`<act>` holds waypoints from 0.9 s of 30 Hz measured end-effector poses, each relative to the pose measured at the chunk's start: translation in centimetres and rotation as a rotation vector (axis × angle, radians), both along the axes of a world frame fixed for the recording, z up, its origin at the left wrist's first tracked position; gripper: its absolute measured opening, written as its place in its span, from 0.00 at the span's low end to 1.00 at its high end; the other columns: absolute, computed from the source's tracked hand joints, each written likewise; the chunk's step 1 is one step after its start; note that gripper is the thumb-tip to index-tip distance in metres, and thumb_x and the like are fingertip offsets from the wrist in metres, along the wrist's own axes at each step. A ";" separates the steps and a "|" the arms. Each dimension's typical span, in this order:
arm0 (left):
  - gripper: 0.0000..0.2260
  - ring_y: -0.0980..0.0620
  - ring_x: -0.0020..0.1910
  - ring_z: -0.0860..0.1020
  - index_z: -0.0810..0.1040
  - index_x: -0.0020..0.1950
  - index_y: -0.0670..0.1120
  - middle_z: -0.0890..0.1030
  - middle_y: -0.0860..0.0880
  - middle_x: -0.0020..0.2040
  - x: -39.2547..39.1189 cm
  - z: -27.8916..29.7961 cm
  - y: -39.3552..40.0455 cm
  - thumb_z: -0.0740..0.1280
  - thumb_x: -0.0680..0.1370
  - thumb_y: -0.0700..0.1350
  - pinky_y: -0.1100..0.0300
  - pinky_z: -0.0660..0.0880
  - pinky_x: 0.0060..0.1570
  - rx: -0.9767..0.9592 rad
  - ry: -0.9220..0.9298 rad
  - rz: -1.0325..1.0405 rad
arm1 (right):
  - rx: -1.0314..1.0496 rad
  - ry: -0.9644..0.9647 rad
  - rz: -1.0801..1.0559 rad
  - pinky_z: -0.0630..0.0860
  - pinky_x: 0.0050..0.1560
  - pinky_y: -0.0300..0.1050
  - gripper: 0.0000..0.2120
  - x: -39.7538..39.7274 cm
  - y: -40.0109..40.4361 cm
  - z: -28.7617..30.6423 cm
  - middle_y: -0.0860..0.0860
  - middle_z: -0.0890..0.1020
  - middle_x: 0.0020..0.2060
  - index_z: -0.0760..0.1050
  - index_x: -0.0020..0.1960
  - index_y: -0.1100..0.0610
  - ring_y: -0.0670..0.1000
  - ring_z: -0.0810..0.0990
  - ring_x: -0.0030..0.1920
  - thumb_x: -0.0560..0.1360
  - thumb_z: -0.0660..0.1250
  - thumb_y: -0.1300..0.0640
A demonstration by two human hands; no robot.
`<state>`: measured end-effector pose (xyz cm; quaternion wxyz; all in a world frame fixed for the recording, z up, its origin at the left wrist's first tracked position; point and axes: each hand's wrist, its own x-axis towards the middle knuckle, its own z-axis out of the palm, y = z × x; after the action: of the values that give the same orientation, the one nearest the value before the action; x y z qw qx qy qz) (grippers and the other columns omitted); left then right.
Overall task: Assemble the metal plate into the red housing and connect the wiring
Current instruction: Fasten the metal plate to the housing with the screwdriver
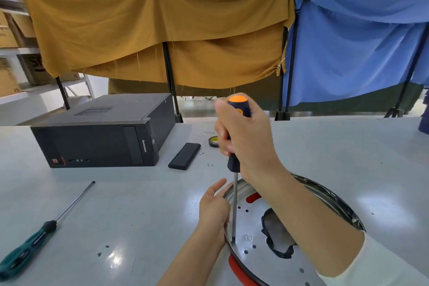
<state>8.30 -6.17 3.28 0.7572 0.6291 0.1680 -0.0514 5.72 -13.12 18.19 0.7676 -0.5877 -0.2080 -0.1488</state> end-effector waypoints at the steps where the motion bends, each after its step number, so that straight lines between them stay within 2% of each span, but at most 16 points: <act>1: 0.23 0.38 0.43 0.80 0.79 0.60 0.52 0.85 0.46 0.55 0.1 -0.1 0.0 0.58 0.76 0.29 0.46 0.79 0.46 0.002 0.006 0.006 | 0.021 0.002 -0.134 0.63 0.22 0.37 0.11 0.0 0.0 -0.2 0.53 0.68 0.26 0.69 0.34 0.54 0.47 0.64 0.21 0.76 0.64 0.60; 3: 0.25 0.42 0.40 0.78 0.79 0.59 0.52 0.85 0.47 0.54 0.2 -0.2 0.0 0.56 0.75 0.27 0.51 0.77 0.42 0.004 0.013 0.001 | 0.052 0.021 -0.239 0.64 0.23 0.37 0.11 0.0 -0.3 -0.3 0.53 0.69 0.26 0.68 0.35 0.54 0.46 0.65 0.22 0.75 0.65 0.59; 6: 0.23 0.49 0.35 0.82 0.80 0.59 0.50 0.85 0.46 0.54 0.2 0.0 0.1 0.56 0.77 0.28 0.61 0.77 0.33 0.017 0.012 -0.019 | -0.038 -0.015 -0.130 0.69 0.25 0.39 0.09 -0.1 -1.2 -0.2 0.54 0.71 0.26 0.69 0.39 0.57 0.47 0.68 0.21 0.75 0.66 0.59; 7: 0.20 0.50 0.37 0.84 0.80 0.59 0.50 0.85 0.47 0.53 0.2 0.0 0.2 0.57 0.78 0.29 0.59 0.80 0.34 0.023 0.007 -0.024 | -0.103 -0.050 -0.068 0.72 0.27 0.41 0.08 0.0 -1.6 -0.2 0.54 0.73 0.27 0.70 0.41 0.58 0.48 0.70 0.22 0.75 0.67 0.59; 8: 0.18 0.49 0.41 0.85 0.81 0.59 0.50 0.85 0.47 0.52 0.1 0.1 0.2 0.58 0.79 0.31 0.55 0.82 0.41 0.029 0.001 -0.034 | -0.157 -0.076 -0.001 0.74 0.29 0.43 0.07 0.0 -2.0 -0.2 0.53 0.75 0.27 0.71 0.42 0.58 0.49 0.72 0.23 0.75 0.68 0.58; 10: 0.17 0.43 0.48 0.84 0.81 0.58 0.50 0.85 0.46 0.52 0.0 0.2 0.2 0.59 0.80 0.32 0.46 0.80 0.53 0.038 -0.001 -0.049 | -0.201 -0.077 0.108 0.75 0.29 0.43 0.06 0.1 -2.4 -0.2 0.52 0.77 0.27 0.73 0.41 0.55 0.50 0.73 0.23 0.73 0.69 0.56; 12: 0.19 0.40 0.49 0.83 0.81 0.58 0.50 0.85 0.46 0.52 -0.1 0.4 0.2 0.58 0.79 0.31 0.42 0.77 0.57 0.055 0.006 -0.056 | -0.165 -0.037 0.161 0.72 0.27 0.41 0.07 0.1 -2.5 -0.2 0.51 0.74 0.25 0.72 0.38 0.54 0.49 0.70 0.21 0.72 0.69 0.55; 15: 0.18 0.42 0.48 0.83 0.81 0.58 0.50 0.85 0.46 0.52 0.0 0.3 0.3 0.58 0.79 0.32 0.42 0.77 0.57 0.059 0.005 -0.049 | -0.059 0.015 0.166 0.67 0.24 0.39 0.11 0.2 -2.1 -0.2 0.51 0.71 0.24 0.69 0.34 0.55 0.48 0.65 0.19 0.74 0.67 0.59; 21: 0.16 0.42 0.48 0.84 0.81 0.56 0.49 0.85 0.44 0.51 0.3 0.0 0.3 0.59 0.80 0.33 0.47 0.81 0.52 0.026 -0.012 -0.050 | -0.102 -0.053 0.133 0.66 0.24 0.39 0.13 -0.1 -1.8 0.2 0.52 0.70 0.24 0.67 0.34 0.58 0.48 0.65 0.19 0.76 0.65 0.63; 22: 0.16 0.43 0.46 0.83 0.81 0.57 0.49 0.85 0.44 0.51 0.5 0.0 0.3 0.59 0.81 0.33 0.51 0.81 0.49 0.036 -0.026 -0.050 | -0.091 -0.075 0.160 0.66 0.24 0.39 0.13 -0.2 -2.0 0.7 0.52 0.70 0.24 0.67 0.34 0.58 0.48 0.64 0.19 0.76 0.65 0.62; 25: 0.16 0.49 0.40 0.81 0.82 0.57 0.50 0.85 0.44 0.52 0.4 0.0 0.3 0.59 0.80 0.33 0.61 0.76 0.33 0.079 -0.042 -0.054 | -0.047 -0.125 0.234 0.66 0.24 0.39 0.11 -0.1 -2.9 2.9 0.52 0.70 0.25 0.67 0.35 0.57 0.48 0.65 0.20 0.74 0.65 0.60; 27: 0.20 0.52 0.40 0.82 0.81 0.57 0.50 0.85 0.48 0.51 0.4 0.3 0.6 0.58 0.78 0.31 0.62 0.75 0.30 0.107 -0.037 -0.073 | -0.053 -0.132 0.198 0.68 0.26 0.41 0.12 0.1 -3.5 3.8 0.52 0.71 0.25 0.69 0.33 0.55 0.49 0.67 0.21 0.74 0.65 0.58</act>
<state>8.68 -5.58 3.60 0.7231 0.6752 0.1335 -0.0582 5.81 -16.62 22.02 0.7473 -0.5733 -0.3191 -0.1051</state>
